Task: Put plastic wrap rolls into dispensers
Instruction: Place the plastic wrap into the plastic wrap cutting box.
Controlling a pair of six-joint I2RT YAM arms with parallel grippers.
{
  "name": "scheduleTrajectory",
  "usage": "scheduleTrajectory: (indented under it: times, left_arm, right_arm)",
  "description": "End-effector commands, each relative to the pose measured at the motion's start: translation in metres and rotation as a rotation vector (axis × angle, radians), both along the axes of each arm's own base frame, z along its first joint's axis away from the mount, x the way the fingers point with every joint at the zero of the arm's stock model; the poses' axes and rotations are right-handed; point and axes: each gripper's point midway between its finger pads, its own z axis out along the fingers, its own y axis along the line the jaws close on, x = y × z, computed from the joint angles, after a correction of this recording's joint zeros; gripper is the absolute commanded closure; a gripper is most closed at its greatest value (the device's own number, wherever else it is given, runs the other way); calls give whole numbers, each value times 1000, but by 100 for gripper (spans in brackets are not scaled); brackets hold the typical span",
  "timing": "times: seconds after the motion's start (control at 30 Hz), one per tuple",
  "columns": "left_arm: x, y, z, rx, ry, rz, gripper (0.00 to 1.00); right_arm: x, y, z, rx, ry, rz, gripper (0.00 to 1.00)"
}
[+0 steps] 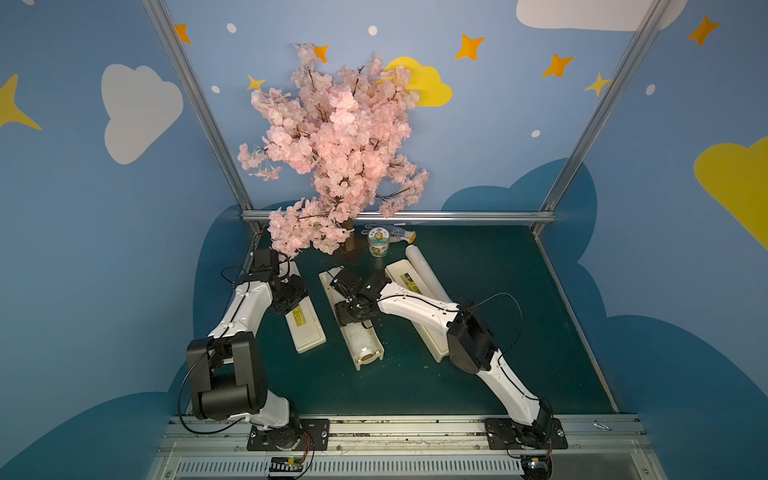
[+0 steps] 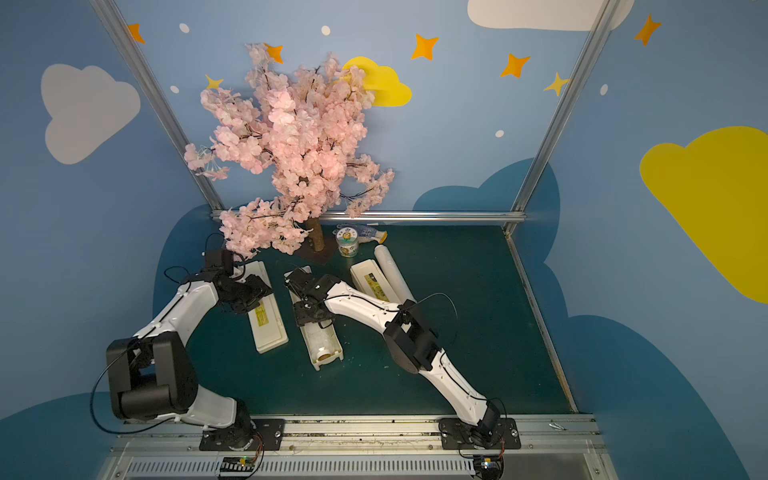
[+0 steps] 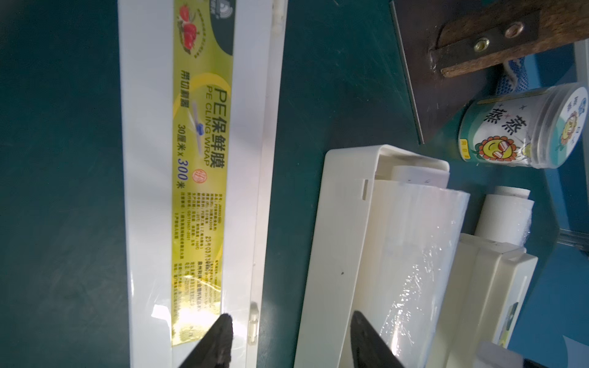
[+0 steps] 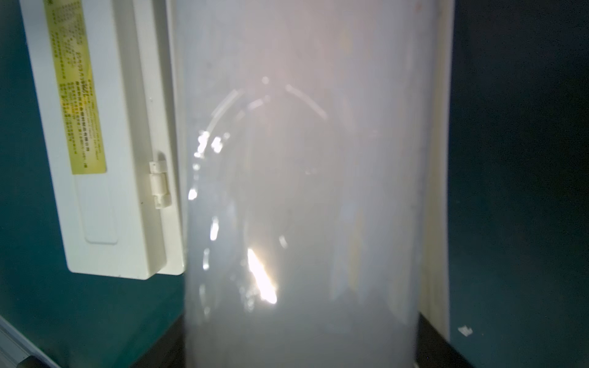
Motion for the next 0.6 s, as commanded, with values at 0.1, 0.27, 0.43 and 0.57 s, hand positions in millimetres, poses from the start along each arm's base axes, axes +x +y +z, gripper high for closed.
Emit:
scheduleTrajectory:
  times: [0.1, 0.27, 0.43, 0.57]
  left_arm:
    - [1, 5, 4, 31, -2, -4, 40]
    - [0, 6, 5, 38, -2, -5, 40]
    - [0, 7, 4, 39, 1, -5, 39]
    - [0, 7, 4, 40, 0, -8, 39]
  right_arm:
    - [-1, 16, 39, 86, -50, 37, 53]
    - [3, 20, 55, 103, -105, 57, 36]
    - [4, 23, 62, 117, -130, 79, 25]
    - [5, 27, 74, 130, -171, 122, 19]
